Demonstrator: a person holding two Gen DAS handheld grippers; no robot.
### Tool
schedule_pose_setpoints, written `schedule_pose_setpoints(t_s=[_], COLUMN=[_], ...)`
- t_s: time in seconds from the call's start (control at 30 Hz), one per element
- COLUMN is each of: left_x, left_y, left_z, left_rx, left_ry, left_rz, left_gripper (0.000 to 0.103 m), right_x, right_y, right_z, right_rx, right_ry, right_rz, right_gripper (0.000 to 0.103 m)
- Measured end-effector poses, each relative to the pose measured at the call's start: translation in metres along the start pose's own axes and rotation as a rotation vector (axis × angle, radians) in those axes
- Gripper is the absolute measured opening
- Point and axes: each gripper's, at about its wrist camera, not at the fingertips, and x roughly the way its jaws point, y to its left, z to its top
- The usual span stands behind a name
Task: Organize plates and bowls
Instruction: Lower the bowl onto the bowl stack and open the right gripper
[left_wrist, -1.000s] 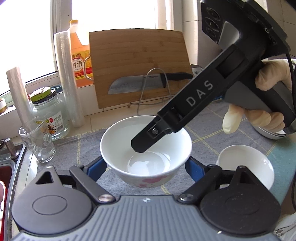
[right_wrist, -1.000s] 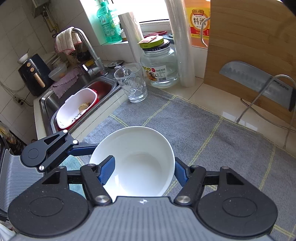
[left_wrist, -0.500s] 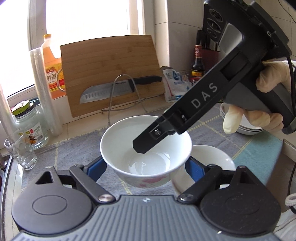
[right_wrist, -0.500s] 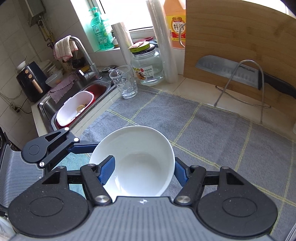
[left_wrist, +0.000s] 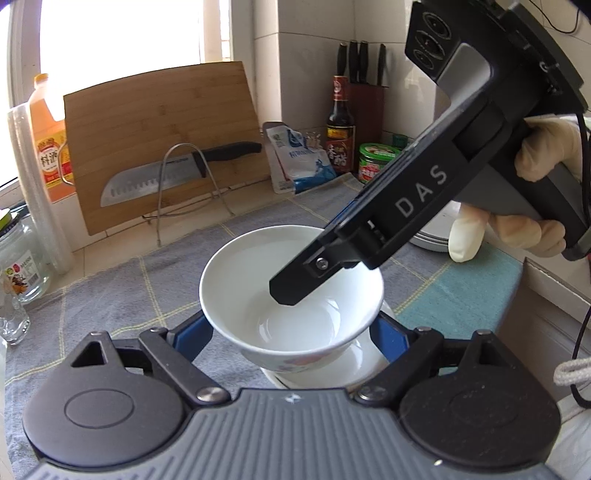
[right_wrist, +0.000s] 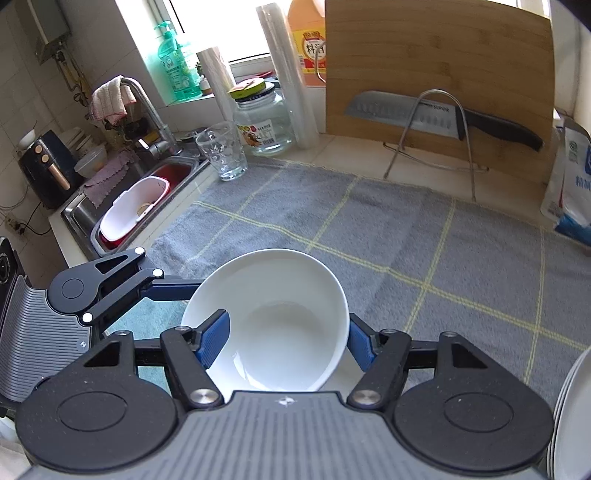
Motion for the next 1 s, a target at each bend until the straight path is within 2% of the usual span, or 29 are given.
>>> schedule_pose_setpoints(t_s=[0.3,0.87,0.93,1.0], left_x=[0.01,0.03,0.029,0.027], left_y=[-0.01,-0.006,-0.007,-0.007], left_z=[-0.006,-0.01,-0.011,-0.011], left_rx=[0.008,-0.022,-0.015,0.001], left_ry=[0.033,0.069,0.069,0.052], left_rz=[-0.034,-0.091,-0.094,-0.086], left_gripper=[0.091,0.092,0.093,0.097], right_x=[0.002,0.012,0.012,0.01], right_y=[-0.007,-0.016,-0.015,-0.014], right_z=[-0.015,-0.02,-0.019,-0.019], right_rx=[0.022,0.035,0.03,0.018], right_ry=[0.038,0.065,0.061,0.046], right_rz=[-0.008,-0.035,-0.04,-0.049], right_gripper=[0.073,0.075,0.08,0.091])
